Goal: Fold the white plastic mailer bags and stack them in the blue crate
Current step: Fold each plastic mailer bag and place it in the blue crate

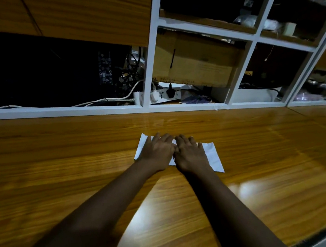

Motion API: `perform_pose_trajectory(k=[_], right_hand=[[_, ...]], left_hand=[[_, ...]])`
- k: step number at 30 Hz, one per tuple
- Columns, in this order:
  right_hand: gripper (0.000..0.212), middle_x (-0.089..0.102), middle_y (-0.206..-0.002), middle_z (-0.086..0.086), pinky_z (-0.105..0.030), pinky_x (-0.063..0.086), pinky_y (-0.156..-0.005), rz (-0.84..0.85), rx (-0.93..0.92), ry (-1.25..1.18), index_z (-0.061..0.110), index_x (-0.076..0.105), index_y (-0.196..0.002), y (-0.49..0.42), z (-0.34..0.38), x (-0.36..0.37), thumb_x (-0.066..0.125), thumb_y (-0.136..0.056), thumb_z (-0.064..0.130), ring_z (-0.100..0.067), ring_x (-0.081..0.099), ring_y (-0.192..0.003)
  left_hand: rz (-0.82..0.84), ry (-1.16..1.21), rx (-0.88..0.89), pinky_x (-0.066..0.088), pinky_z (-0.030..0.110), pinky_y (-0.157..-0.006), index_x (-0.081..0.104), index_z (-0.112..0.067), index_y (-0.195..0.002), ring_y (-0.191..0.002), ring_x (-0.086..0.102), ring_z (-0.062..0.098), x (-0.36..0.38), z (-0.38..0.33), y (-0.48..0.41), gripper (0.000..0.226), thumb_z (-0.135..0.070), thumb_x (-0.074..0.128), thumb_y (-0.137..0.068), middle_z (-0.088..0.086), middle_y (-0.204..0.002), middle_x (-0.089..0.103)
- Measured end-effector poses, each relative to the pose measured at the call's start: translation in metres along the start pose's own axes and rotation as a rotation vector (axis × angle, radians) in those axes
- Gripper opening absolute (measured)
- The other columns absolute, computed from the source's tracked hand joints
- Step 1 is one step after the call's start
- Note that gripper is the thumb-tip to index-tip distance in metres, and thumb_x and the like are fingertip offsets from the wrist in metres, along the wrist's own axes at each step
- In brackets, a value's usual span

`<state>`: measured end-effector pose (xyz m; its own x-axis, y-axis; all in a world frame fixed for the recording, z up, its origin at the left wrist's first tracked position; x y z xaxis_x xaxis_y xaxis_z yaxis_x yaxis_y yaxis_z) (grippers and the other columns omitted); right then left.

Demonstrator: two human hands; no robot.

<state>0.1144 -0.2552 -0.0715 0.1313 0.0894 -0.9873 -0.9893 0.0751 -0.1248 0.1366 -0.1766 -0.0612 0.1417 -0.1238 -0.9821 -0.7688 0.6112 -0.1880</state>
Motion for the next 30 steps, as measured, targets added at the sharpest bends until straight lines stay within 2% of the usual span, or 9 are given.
perform_pose_trajectory(k=[2,4,5,8,12,16,20,30], right_hand=[[0.069,0.015,-0.165,-0.011,-0.053,0.013,-0.119,0.006,-0.010,0.023,0.011,0.017,-0.157,0.007,-0.001,0.001,0.010,-0.100,0.049,-0.036,0.011,-0.151],[0.091,0.015,-0.165,-0.013,-0.054,0.014,-0.118,0.012,-0.032,0.056,0.009,0.017,-0.157,0.010,0.001,0.002,-0.010,-0.084,0.056,-0.037,0.011,-0.151],[0.091,0.014,-0.165,-0.013,-0.054,0.014,-0.119,0.019,-0.027,0.065,0.010,0.016,-0.157,0.007,-0.001,0.004,-0.011,-0.084,0.057,-0.036,0.010,-0.151],[0.067,0.010,-0.165,-0.013,-0.054,0.012,-0.120,0.048,-0.002,0.052,0.010,0.015,-0.157,0.002,-0.006,0.009,0.011,-0.102,0.049,-0.035,0.007,-0.152],[0.089,0.013,-0.165,-0.014,-0.054,0.012,-0.119,0.017,0.005,0.052,0.008,0.017,-0.157,0.011,-0.008,0.007,-0.009,-0.087,0.056,-0.033,0.008,-0.152],[0.076,0.012,-0.165,-0.016,-0.055,0.011,-0.120,0.023,0.045,0.010,0.008,0.017,-0.157,0.012,-0.011,0.004,0.001,-0.097,0.051,-0.034,0.006,-0.152],[0.067,0.001,-0.166,-0.011,-0.050,0.002,-0.122,0.063,0.092,-0.037,0.009,0.006,-0.158,0.024,-0.021,0.006,0.010,-0.105,0.050,-0.027,-0.002,-0.153],[0.068,-0.006,-0.167,-0.004,-0.048,-0.003,-0.122,0.138,0.169,-0.027,0.015,0.000,-0.159,0.040,-0.043,0.001,0.007,-0.103,0.054,-0.023,-0.007,-0.153]], left_hand=[[0.016,0.031,0.011,0.019,0.046,-0.118,0.024,-0.014,-0.154,-0.148,0.017,0.031,0.002,0.001,0.004,0.052,-0.029,0.036,-0.106,0.005,-0.162,0.021],[0.049,0.051,-0.007,0.014,0.046,-0.121,0.014,-0.016,-0.157,-0.150,0.010,0.032,0.006,0.005,0.004,0.055,-0.033,0.031,-0.107,0.003,-0.165,0.012],[0.058,0.042,-0.010,0.013,0.046,-0.121,0.012,-0.016,-0.157,-0.150,0.008,0.033,0.008,0.007,0.002,0.056,-0.034,0.030,-0.107,0.004,-0.165,0.010],[0.108,0.029,-0.025,0.011,0.048,-0.121,0.008,-0.014,-0.157,-0.150,0.005,0.036,0.014,0.009,0.000,0.058,-0.037,0.025,-0.107,0.008,-0.165,0.004],[0.151,0.114,-0.076,0.003,0.043,-0.122,0.003,-0.016,-0.158,-0.152,-0.003,0.031,0.014,0.015,0.007,0.059,-0.042,0.018,-0.107,0.010,-0.165,-0.003],[0.178,0.130,-0.124,0.000,0.042,-0.122,0.000,-0.014,-0.158,-0.152,-0.006,0.030,0.012,0.018,0.010,0.062,-0.045,0.015,-0.106,0.012,-0.165,-0.007],[0.220,0.129,-0.135,-0.004,0.041,-0.122,-0.004,-0.015,-0.157,-0.151,-0.011,0.025,0.015,0.025,0.018,0.064,-0.048,0.013,-0.106,0.009,-0.165,-0.012],[0.264,0.112,-0.199,-0.008,0.040,-0.122,-0.008,-0.013,-0.157,-0.151,-0.015,0.020,0.014,0.043,0.033,0.083,-0.067,0.012,-0.098,0.003,-0.164,-0.016]])
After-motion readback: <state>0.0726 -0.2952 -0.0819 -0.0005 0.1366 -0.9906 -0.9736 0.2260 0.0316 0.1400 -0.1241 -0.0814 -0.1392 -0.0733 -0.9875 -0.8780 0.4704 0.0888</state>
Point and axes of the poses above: each hand's wrist, its own y-axis away from the middle knuckle, its own x-axis out of the palm, z = x × y, the point moved 10 cm from there along -y, towards the middle knuckle
